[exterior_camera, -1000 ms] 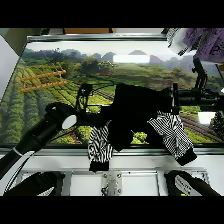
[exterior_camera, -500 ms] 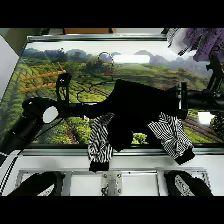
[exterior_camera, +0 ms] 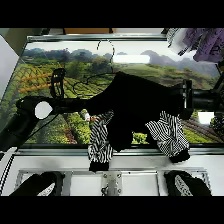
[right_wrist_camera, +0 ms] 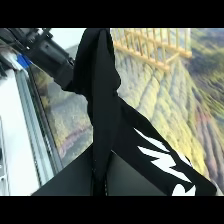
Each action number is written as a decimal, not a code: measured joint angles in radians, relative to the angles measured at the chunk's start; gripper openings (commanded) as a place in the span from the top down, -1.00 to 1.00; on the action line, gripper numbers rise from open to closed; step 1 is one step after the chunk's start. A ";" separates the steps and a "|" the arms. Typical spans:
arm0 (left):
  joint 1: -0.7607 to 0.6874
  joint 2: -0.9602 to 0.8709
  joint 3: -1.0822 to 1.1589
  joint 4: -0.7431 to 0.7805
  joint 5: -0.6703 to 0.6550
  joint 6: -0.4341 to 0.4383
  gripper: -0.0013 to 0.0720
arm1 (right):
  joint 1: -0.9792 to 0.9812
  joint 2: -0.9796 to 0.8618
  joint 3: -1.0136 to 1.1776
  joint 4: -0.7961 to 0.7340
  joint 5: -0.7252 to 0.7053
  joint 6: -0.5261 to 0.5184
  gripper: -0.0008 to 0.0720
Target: Fold the clothes and pants, and hang the long-sleeved shirts on hangers.
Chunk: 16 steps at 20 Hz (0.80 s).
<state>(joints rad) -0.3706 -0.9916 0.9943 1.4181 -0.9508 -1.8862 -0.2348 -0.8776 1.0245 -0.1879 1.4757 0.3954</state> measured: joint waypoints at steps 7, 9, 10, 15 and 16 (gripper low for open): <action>0.036 0.000 0.000 -0.023 0.008 0.038 0.91 | 0.000 0.010 0.000 -0.014 0.035 0.051 0.95; 0.039 0.000 0.000 -0.022 0.008 0.044 0.91 | 0.000 0.014 0.000 -0.045 0.051 0.069 0.95; 0.042 0.000 0.000 -0.024 0.007 0.045 0.91 | 0.000 0.018 0.000 -0.057 0.061 0.076 0.95; 0.093 0.000 0.009 -0.033 -0.012 0.050 0.91 | 0.000 0.046 0.001 -0.151 0.088 0.111 0.95; 0.103 0.000 0.015 -0.034 -0.019 0.056 0.91 | 0.000 0.050 0.001 -0.166 0.091 0.115 0.95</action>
<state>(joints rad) -0.2672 -0.9916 1.0092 1.3838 -0.9695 -1.8305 -0.2348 -0.8272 1.0252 -0.3534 1.5665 0.5106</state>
